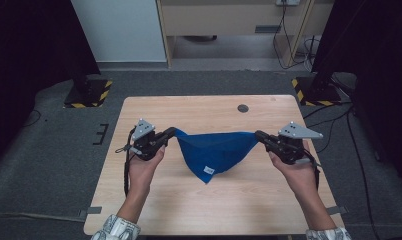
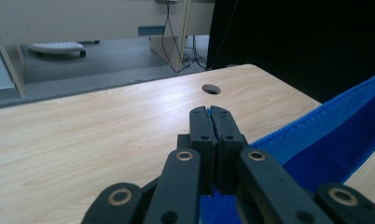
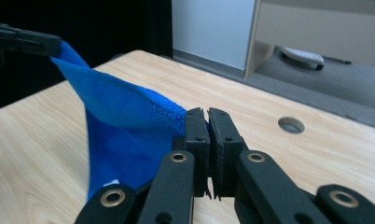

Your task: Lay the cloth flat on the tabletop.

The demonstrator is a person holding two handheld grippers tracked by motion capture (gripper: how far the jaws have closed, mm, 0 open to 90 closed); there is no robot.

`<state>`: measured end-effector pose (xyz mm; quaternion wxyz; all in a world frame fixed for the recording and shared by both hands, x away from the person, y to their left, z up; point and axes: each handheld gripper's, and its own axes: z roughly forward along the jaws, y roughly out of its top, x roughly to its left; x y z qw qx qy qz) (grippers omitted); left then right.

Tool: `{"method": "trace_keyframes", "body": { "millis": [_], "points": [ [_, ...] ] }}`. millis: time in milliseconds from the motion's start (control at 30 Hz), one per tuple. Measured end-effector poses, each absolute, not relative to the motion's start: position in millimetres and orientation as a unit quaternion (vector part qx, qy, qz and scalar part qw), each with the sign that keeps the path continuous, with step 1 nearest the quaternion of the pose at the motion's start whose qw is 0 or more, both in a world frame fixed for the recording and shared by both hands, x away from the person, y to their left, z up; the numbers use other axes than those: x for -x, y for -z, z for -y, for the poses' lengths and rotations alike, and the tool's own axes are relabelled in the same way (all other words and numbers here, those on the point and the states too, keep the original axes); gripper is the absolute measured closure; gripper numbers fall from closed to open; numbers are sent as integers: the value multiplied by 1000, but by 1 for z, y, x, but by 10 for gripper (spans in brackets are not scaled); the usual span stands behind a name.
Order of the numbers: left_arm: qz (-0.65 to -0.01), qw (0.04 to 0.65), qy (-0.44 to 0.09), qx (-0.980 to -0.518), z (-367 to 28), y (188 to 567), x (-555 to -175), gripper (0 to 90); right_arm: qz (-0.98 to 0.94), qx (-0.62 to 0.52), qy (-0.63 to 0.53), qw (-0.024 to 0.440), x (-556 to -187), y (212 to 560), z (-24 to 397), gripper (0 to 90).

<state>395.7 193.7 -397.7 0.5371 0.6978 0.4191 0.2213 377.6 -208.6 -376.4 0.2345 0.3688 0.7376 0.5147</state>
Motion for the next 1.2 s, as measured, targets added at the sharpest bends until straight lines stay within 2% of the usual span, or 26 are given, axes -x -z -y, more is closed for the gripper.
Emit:
{"method": "trace_keyframes", "body": {
  "millis": [233, 600, 1200],
  "points": [
    [-407, 527, -227, -711, -187, 381, -403, 883, -742, -358, -511, 245, -378, 358, 207, 869],
    [-443, 488, -205, -724, -176, 410, -448, 883, -752, -398, -472, 232, -437, 404, 214, 869],
    [-475, 433, -184, -743, -159, 451, -506, 883, -764, -443, -420, 206, -495, 459, 216, 869]
  ]
}}
